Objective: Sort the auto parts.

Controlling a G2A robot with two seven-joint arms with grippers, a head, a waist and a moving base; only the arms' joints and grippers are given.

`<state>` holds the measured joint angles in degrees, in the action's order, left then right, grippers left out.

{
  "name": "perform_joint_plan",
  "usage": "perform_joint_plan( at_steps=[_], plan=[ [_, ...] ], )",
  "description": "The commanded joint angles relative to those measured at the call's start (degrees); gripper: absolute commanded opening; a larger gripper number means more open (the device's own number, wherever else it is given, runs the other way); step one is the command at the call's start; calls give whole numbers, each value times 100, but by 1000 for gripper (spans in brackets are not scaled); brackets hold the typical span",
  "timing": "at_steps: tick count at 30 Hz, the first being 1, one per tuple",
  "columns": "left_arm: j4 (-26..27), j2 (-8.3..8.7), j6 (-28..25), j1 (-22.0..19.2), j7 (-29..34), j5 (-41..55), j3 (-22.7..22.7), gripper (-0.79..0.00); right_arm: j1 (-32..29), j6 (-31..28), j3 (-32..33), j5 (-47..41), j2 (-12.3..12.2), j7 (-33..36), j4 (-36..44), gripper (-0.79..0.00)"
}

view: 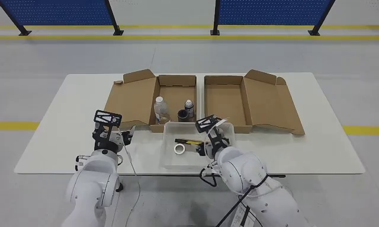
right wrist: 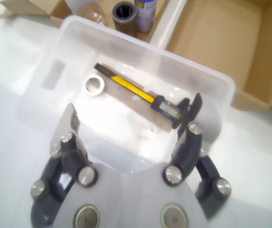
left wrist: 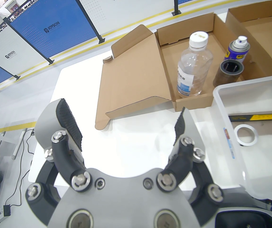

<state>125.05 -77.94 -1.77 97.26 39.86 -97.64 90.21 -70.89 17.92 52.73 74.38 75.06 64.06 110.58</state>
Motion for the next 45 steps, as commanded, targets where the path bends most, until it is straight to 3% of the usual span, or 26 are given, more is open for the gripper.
perform_joint_plan(
  at_steps=[1, 5, 11, 25, 42, 45],
  plan=[
    [0, 0, 0, 0, 0, 0, 0, 0, 181, 180, -30, 40, 35, 440, -36, 0],
    [0, 0, 0, 0, 0, 0, 0, 0, 653, 303, -166, -11, 131, 1171, -237, 0],
    [0, 0, 0, 0, 0, 0, 0, 0, 1271, 379, -539, 53, 307, 1600, -862, 0],
    [0, 0, 0, 0, 0, 0, 0, 0, 1733, 591, -1067, -237, 692, 855, -2271, 0],
    [0, 0, 0, 0, 0, 0, 0, 0, 1719, 587, -1030, -258, 720, 673, -2339, 0],
    [0, 0, 0, 0, 0, 0, 0, 0, 1627, 276, -992, -295, 710, 412, -2349, 0]
  ],
)
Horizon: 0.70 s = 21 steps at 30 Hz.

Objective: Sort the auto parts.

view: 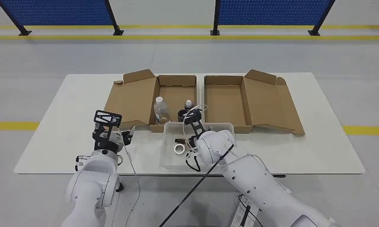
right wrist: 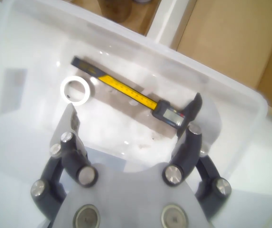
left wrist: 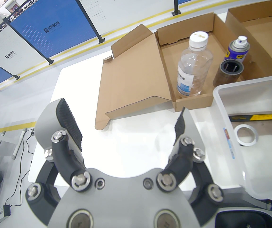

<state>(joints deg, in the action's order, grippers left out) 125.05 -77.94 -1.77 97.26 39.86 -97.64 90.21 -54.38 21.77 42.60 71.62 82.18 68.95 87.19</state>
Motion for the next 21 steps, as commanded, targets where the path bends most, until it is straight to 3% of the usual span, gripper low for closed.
perform_joint_plan(
  at_steps=[1, 12, 14, 17, 21],
  plan=[
    [0, 0, 0, 0, 0, 0, 0, 0, -41, -92, 27, 3, 3, -73, 0, 0],
    [0, 0, 0, 0, 0, 0, 0, 0, 104, 416, -296, 166, 240, 250, -202, 0],
    [0, 0, 0, 0, 0, 0, 0, 0, 163, 505, -381, 171, 304, 263, -330, -111],
    [0, 0, 0, 0, 0, 0, 0, 0, 226, 611, -440, 159, 384, 239, -460, -145],
    [0, 0, 0, 0, 0, 0, 0, 0, 270, 652, -424, 137, 457, 207, -607, -120]
  ],
)
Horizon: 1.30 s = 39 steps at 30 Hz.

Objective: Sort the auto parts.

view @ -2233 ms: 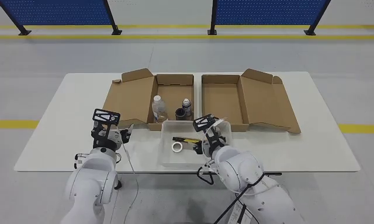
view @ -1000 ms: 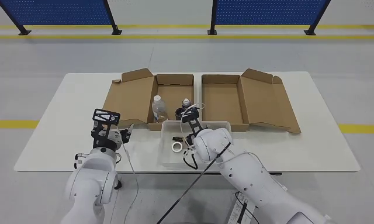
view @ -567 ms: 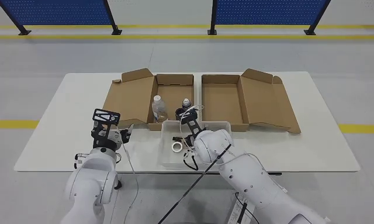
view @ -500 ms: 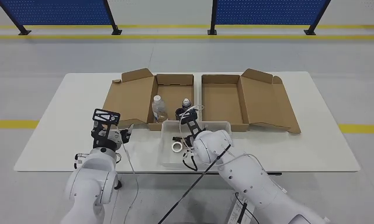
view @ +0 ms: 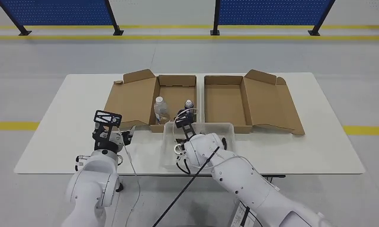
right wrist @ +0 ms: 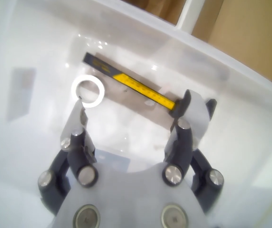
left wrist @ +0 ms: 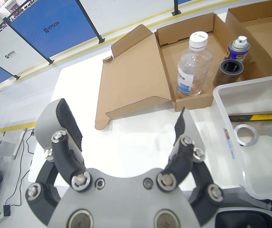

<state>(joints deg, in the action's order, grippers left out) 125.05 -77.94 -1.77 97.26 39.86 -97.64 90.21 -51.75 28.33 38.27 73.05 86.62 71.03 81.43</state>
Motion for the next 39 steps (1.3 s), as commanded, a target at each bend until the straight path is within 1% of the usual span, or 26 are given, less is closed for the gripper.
perform_joint_plan(
  at_steps=[1, 2, 7, 9, 10, 11, 13, 16, 18, 19, 21, 27, 29, 32, 39],
  plan=[
    [0, 0, 0, 0, 0, 0, 0, 0, 8, -10, 14, -6, 22, -4, -47, -117],
    [0, 0, 0, 0, 0, 0, 0, 0, 2, -20, 21, -6, 36, 9, -89, -126],
    [0, 0, 0, 0, 0, 0, 0, 0, -27, -80, 63, -98, 91, -8, -231, -120],
    [0, 0, 0, 0, 0, 0, 0, 0, -16, -140, 68, -178, 124, -52, -332, -179],
    [0, 0, 0, 0, 0, 0, 0, 0, -12, -165, 63, -222, 143, -66, -375, -185],
    [0, 0, 0, 0, 0, 0, 0, 0, -1, -180, 60, -256, 162, -84, -426, -231],
    [0, 0, 0, 0, 0, 0, 0, 0, 31, -208, 28, -282, 201, -98, -538, -277],
    [0, 0, 0, 0, 0, 0, 0, 0, 85, -227, -20, -372, 277, -135, -694, -296],
    [0, 0, 0, 0, 0, 0, 0, 0, 127, -258, -40, -413, 319, -161, -806, -336],
    [0, 0, 0, 0, 0, 0, 0, 0, 140, -266, -47, -429, 333, -167, -837, -336],
    [0, 0, 0, 0, 0, 0, 0, 0, 173, -306, -73, -480, 375, -189, -915, -382],
    [0, 0, 0, 0, 0, 0, 0, 0, 268, -410, -156, -586, 496, -201, -1171, -406],
    [0, 0, 0, 0, 0, 0, 0, 0, 299, -428, -188, -588, 533, -186, -1242, -437],
    [0, 0, 0, 0, 0, 0, 0, 0, 346, -472, -206, -621, 585, -195, -1376, -422],
    [0, 0, 0, 0, 0, 0, 0, 0, 416, -508, -224, -660, 691, -222, -1610, -453]
  ],
)
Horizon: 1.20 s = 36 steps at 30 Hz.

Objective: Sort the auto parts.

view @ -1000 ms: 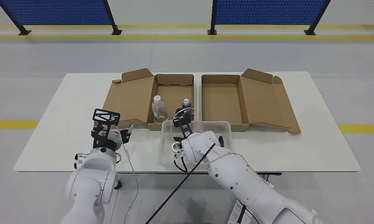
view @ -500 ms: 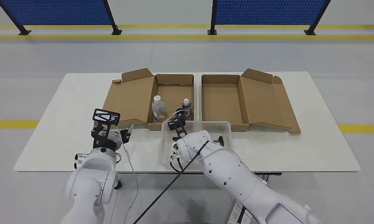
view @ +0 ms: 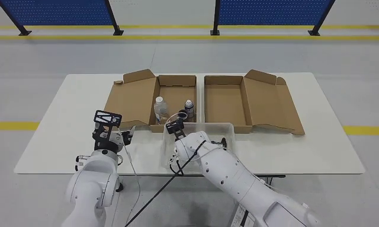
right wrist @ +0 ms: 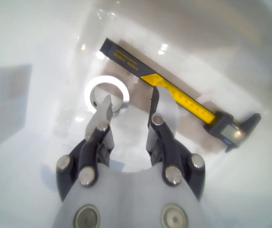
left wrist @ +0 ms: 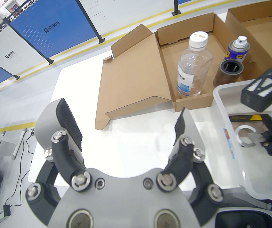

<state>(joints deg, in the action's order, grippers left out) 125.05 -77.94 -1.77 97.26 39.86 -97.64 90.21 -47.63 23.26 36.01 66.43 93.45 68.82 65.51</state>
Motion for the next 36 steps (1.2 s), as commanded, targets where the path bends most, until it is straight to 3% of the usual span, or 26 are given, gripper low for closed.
perform_joint_plan(
  at_steps=[1, 5, 12, 16, 26, 36],
  plan=[
    [0, 0, 0, 0, 0, 0, 0, 0, 9, -1, 1, 5, 24, -7, -44, -465],
    [0, 0, 0, 0, 0, 0, 0, 0, 2, -6, 16, 9, 59, -21, -119, -499],
    [0, 0, 0, 0, 0, 0, 0, 0, -34, -31, 72, 44, 102, -20, -183, -717],
    [0, 0, 0, 0, 0, 0, 0, 0, -58, -65, 132, 82, 108, 4, -199, -785],
    [0, 0, 0, 0, 0, 0, 0, 0, -254, -64, 432, 228, 44, 108, 228, -785],
    [0, 0, 0, 0, 0, 0, 0, 0, -1131, -214, 1381, 437, -286, 449, 1982, -785]
  ],
)
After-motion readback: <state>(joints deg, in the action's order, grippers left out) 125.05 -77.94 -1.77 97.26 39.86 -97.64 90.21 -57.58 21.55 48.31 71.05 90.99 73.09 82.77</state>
